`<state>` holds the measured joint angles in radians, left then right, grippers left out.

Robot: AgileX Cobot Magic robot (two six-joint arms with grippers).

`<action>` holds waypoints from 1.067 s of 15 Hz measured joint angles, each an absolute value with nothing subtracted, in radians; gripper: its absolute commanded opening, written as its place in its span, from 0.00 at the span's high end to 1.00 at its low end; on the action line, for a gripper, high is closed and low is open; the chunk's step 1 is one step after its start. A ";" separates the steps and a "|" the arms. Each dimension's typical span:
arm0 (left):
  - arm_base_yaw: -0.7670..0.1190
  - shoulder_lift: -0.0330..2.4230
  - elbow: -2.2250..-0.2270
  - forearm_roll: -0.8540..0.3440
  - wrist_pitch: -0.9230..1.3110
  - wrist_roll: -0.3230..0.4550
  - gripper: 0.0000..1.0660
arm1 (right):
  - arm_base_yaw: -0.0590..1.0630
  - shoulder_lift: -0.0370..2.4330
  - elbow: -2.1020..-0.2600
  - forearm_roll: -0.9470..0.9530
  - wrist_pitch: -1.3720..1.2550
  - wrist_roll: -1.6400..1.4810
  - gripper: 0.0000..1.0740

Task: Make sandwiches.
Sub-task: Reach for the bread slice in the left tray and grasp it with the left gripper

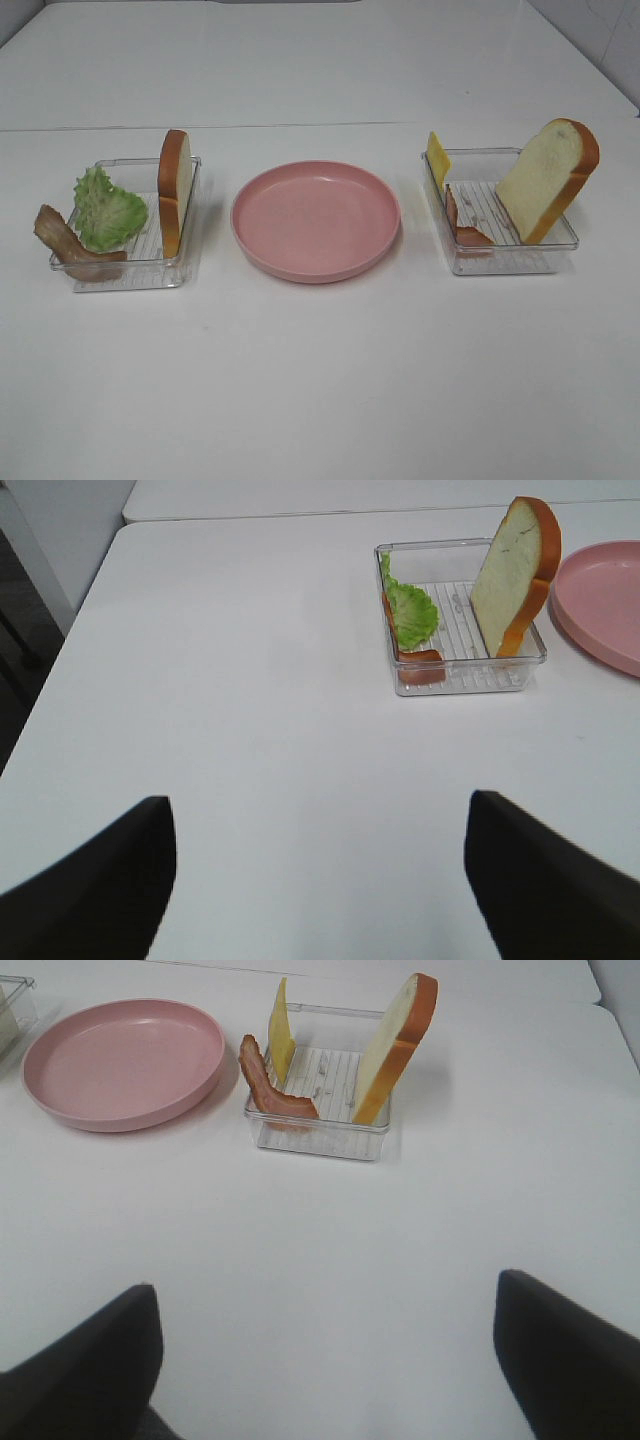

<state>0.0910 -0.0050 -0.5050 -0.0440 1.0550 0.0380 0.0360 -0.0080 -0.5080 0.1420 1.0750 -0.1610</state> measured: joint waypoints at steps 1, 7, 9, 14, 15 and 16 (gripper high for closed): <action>0.091 -0.005 -0.505 -0.044 1.055 0.038 0.29 | 0.036 -0.008 -0.508 0.142 1.075 -0.161 0.21; 0.091 -0.005 -0.505 -0.038 1.055 0.044 0.29 | 0.036 -0.008 -0.508 0.142 1.075 -0.161 0.21; 0.091 -0.005 -0.505 -0.036 1.055 0.045 0.29 | 0.036 -0.008 -0.508 0.142 1.075 -0.161 0.21; 0.091 -0.005 -0.505 -0.036 1.055 0.045 0.29 | 0.036 -0.008 -0.508 0.142 1.075 -0.161 0.21; 0.091 -0.005 -0.505 -0.036 1.055 0.046 0.29 | 0.036 -0.008 -0.508 0.142 1.075 -0.161 0.21; 0.091 -0.005 -0.505 -0.036 1.055 0.046 0.29 | 0.036 -0.008 -0.508 0.142 1.075 -0.161 0.21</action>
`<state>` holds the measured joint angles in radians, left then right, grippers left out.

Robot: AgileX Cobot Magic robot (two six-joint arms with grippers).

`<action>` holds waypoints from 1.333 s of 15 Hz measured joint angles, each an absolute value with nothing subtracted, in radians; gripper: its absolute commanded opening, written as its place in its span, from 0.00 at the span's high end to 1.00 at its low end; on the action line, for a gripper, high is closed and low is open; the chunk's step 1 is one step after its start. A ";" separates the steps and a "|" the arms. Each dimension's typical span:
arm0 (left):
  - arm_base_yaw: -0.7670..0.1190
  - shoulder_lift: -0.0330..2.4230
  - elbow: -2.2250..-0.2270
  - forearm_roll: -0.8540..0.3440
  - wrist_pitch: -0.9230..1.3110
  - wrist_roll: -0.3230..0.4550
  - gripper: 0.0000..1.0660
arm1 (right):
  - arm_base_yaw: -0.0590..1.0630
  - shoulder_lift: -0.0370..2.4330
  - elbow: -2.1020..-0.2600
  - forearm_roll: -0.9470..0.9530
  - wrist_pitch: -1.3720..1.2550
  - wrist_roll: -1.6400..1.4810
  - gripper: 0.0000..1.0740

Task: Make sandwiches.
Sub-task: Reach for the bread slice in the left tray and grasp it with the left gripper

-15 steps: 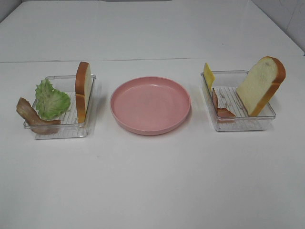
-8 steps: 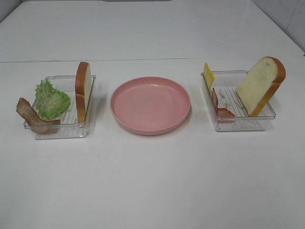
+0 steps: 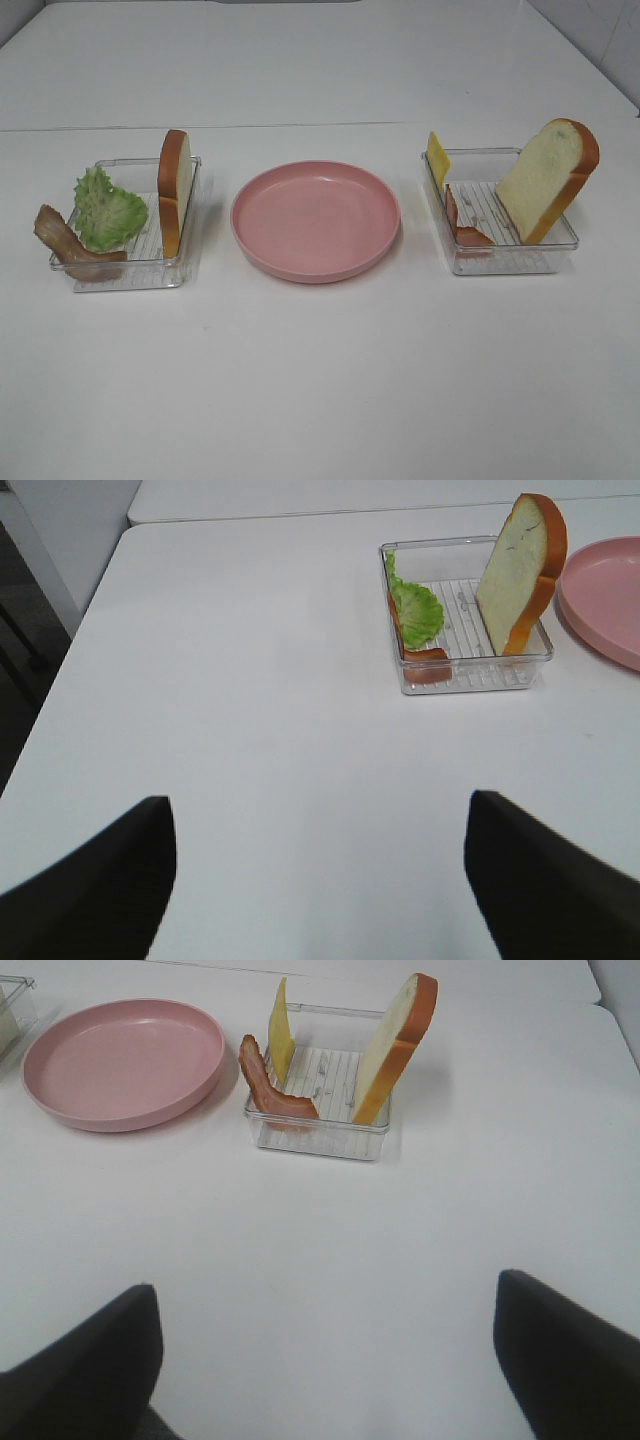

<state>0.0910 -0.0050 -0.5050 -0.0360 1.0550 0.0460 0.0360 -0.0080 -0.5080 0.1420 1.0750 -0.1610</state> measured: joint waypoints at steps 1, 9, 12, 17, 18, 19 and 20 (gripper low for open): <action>0.091 -0.005 -0.505 -0.036 1.055 0.046 0.29 | 0.036 -0.008 -0.508 0.142 1.075 -0.161 0.21; 0.091 0.330 -0.535 -0.178 0.831 0.072 0.29 | 0.036 -0.008 -0.508 0.142 1.075 -0.161 0.21; 0.091 0.562 -0.609 -0.213 0.780 0.108 0.29 | 0.036 -0.008 -0.508 0.142 1.075 -0.161 0.21; 0.091 1.038 -0.934 -0.288 0.786 0.136 0.29 | 0.036 -0.008 -0.508 0.142 1.075 -0.161 0.21; 0.091 1.121 -0.999 -0.318 0.803 0.136 0.29 | 0.036 -0.008 -0.508 0.142 1.075 -0.161 0.21; 0.091 1.168 -1.036 -0.332 0.817 0.136 0.29 | 0.036 -0.008 -0.508 0.142 1.075 -0.161 0.21; 0.091 1.293 -1.141 -0.359 0.873 0.136 0.29 | 0.036 -0.008 -0.508 0.142 1.075 -0.161 0.21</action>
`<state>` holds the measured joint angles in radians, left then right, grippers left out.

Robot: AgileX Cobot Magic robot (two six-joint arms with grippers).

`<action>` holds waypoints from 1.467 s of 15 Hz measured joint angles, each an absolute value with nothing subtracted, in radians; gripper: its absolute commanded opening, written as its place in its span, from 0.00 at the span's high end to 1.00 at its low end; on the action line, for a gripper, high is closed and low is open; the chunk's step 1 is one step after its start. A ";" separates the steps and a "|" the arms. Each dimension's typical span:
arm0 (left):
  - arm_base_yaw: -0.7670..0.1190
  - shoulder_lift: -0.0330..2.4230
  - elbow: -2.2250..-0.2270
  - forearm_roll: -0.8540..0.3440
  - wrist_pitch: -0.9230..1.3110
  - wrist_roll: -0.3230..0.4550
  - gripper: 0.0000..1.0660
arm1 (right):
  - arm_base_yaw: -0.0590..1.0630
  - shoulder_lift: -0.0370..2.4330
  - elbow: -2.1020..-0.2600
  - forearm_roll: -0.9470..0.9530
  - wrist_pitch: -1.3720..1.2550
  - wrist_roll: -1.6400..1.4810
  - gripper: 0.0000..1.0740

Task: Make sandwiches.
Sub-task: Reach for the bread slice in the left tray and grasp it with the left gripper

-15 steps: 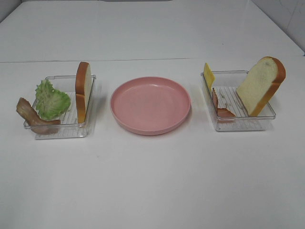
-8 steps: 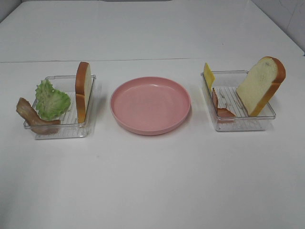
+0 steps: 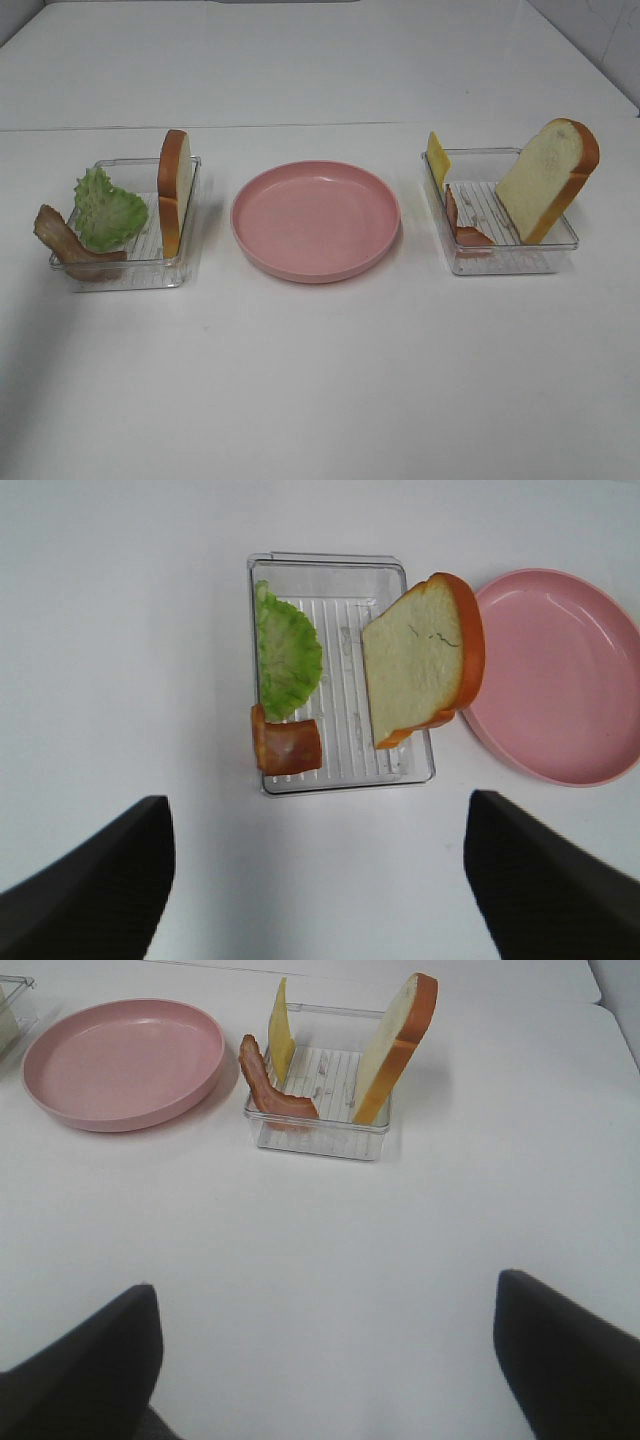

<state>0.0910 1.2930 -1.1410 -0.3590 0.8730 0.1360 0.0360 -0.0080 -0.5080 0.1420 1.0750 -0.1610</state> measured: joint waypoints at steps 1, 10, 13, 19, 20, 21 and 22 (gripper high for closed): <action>0.091 1.370 -1.208 -0.366 0.914 0.136 0.29 | 0.036 -0.008 -0.508 0.142 1.075 -0.161 0.21; -0.210 1.928 -1.757 -0.073 1.179 -0.164 0.29 | 0.036 -0.008 -0.508 0.142 1.075 -0.161 0.21; -0.307 2.030 -1.860 -0.030 1.205 -0.239 0.29 | 0.036 -0.008 -0.508 0.142 1.075 -0.161 0.21; -0.373 2.183 -1.923 -0.025 1.197 -0.279 0.29 | 0.036 -0.008 -0.508 0.142 1.075 -0.161 0.21; -0.373 2.201 -1.924 -0.019 1.196 -0.287 0.29 | 0.036 -0.008 -0.508 0.142 1.075 -0.161 0.21; -0.373 2.212 -1.926 -0.008 1.194 -0.291 0.30 | 0.036 -0.008 -0.508 0.142 1.075 -0.161 0.21; -0.373 2.226 -1.926 -0.006 1.181 -0.293 0.31 | 0.036 -0.008 -0.508 0.142 1.075 -0.161 0.21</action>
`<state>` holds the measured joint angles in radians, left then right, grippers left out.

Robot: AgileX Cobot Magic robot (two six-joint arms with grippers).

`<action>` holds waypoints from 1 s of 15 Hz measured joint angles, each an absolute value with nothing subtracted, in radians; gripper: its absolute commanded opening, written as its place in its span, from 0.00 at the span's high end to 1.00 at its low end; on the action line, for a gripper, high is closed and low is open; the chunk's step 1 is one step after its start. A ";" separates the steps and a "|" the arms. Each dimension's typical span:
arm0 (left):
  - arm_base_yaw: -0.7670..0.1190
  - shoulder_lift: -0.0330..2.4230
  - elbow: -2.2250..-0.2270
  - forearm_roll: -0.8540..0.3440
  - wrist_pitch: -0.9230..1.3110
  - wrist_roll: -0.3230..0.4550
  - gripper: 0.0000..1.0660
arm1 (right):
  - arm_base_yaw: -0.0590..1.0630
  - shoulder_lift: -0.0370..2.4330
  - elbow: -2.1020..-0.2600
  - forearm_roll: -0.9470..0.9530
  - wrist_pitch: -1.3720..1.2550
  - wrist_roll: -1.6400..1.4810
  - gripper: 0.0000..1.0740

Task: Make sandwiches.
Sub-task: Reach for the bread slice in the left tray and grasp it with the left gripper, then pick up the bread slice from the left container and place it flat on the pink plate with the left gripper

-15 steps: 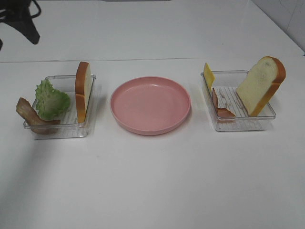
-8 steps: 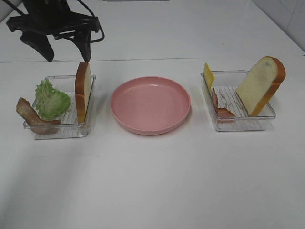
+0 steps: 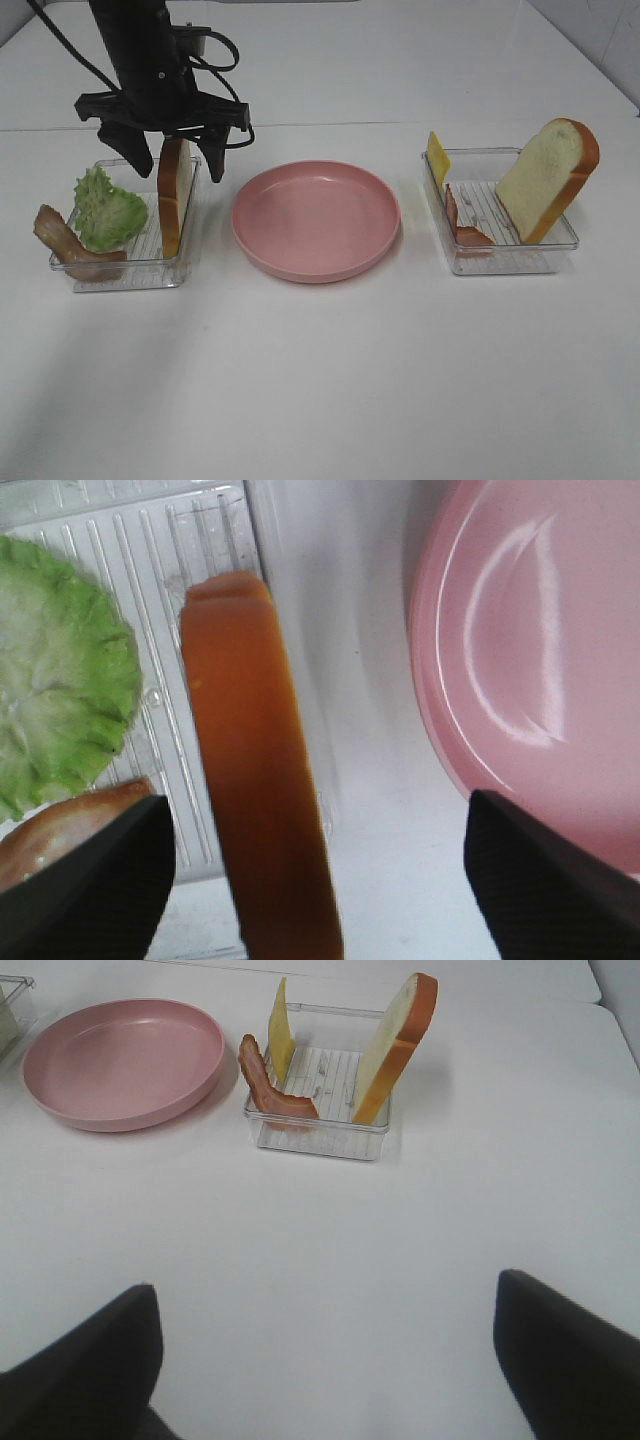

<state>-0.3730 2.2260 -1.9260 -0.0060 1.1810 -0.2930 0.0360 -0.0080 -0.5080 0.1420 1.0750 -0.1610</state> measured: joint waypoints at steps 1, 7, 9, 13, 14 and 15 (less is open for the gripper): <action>-0.373 2.236 -1.929 0.000 1.165 -0.294 0.33 | 0.036 -0.008 -0.508 0.142 1.075 -0.161 0.21; -0.373 2.242 -1.938 0.013 1.130 -0.310 0.68 | 0.036 -0.008 -0.508 0.142 1.075 -0.161 0.21; -0.373 2.242 -1.939 0.021 1.147 -0.312 0.84 | 0.036 -0.008 -0.508 0.142 1.075 -0.161 0.21; -0.372 2.242 -1.944 0.026 1.171 -0.313 1.00 | 0.036 -0.008 -0.508 0.142 1.075 -0.161 0.21; -0.372 2.234 -1.944 0.025 1.184 -0.313 1.00 | 0.036 -0.008 -0.508 0.142 1.075 -0.161 0.21; -0.372 2.205 -1.957 0.013 1.212 -0.313 1.00 | 0.036 -0.008 -0.508 0.142 1.075 -0.161 0.21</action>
<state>-0.3720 2.2050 -1.9570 0.0130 1.2120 -0.3130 0.0360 -0.0080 -0.5080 0.1420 1.0750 -0.1610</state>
